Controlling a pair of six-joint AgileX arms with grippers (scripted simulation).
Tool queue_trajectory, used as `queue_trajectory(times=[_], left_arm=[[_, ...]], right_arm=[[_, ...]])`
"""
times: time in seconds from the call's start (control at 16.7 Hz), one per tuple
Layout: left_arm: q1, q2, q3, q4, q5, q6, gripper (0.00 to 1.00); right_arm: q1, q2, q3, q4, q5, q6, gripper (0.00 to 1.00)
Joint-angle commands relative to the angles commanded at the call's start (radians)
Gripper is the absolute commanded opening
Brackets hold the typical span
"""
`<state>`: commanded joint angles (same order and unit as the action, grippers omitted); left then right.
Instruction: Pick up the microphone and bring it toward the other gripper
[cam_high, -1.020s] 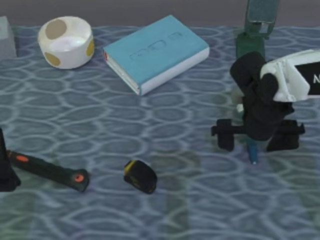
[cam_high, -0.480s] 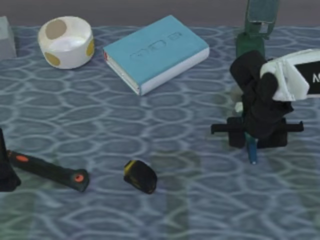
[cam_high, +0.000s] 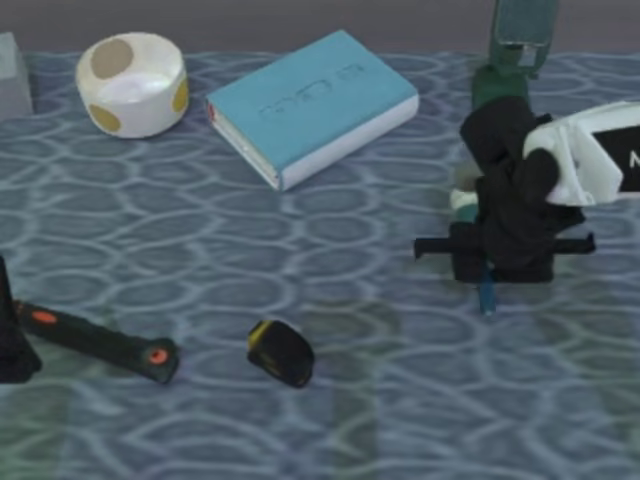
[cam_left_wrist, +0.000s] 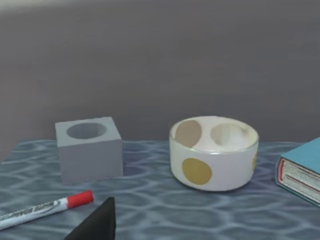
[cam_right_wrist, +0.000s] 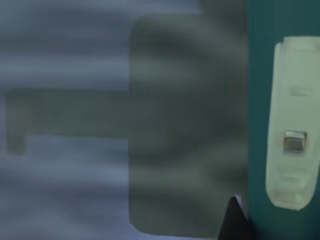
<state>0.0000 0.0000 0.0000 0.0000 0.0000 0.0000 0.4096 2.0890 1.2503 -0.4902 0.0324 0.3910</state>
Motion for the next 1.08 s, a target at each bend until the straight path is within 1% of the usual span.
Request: queue_trajectory(times=[0.12, 0.24, 0.84, 0.96, 1.08], left_arm=[[0.0, 0.0, 0.0, 0.0, 0.0, 0.0, 1.0], [0.0, 0.0, 0.0, 0.0, 0.0, 0.0, 1.0], [0.0, 0.0, 0.0, 0.0, 0.0, 0.0, 1.0], [0.0, 0.0, 0.0, 0.0, 0.0, 0.0, 1.0], [0.0, 0.0, 0.0, 0.0, 0.0, 0.0, 1.0]], right_arm=[[0.001, -0.02, -0.026, 0.109, -0.033, -0.029, 0.0], [0.001, -0.046, -0.063, 0.249, -0.073, -0.065, 0.0], [-0.004, -0.241, -0.325, 1.136, -0.315, -0.289, 0.0], [-0.005, -0.286, -0.364, 1.262, -0.353, -0.327, 0.0], [-0.007, -0.324, -0.392, 1.347, -0.382, -0.356, 0.0]])
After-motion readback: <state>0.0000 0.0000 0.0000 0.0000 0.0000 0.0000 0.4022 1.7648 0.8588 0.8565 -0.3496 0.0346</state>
